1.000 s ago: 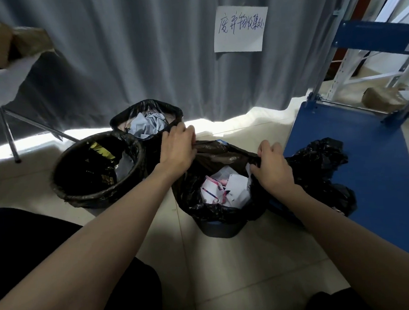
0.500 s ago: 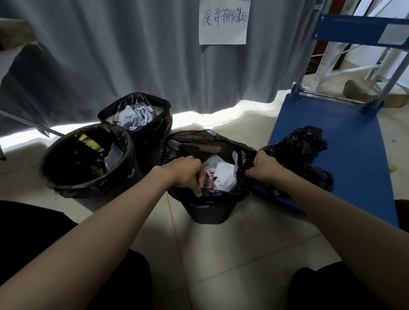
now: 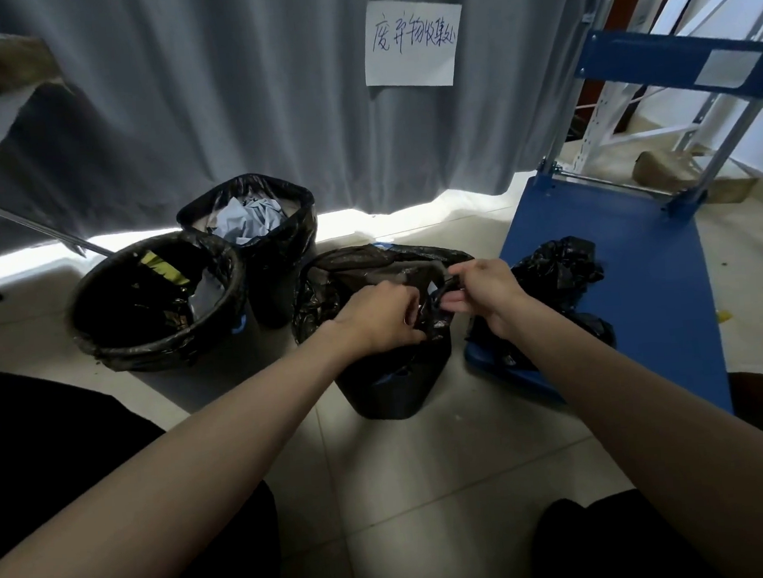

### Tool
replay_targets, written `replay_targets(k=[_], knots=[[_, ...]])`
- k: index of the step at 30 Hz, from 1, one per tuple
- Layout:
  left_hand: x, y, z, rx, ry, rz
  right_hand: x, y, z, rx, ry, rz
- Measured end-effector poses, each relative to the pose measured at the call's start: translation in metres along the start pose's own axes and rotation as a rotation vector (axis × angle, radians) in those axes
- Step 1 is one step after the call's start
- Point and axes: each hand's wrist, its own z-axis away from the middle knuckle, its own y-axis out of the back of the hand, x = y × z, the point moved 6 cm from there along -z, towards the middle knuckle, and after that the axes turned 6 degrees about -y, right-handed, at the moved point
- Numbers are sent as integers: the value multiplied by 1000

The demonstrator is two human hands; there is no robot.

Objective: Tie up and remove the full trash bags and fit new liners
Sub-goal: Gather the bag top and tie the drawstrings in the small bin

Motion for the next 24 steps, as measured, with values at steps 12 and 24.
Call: replay_targets(k=[12,24], knots=[[-11,-2,-5,95,52,346,-18,-26,24,-39,547,1228],[-28,9,6,44,72,-46,-26,-15,15,-47,526,1104]])
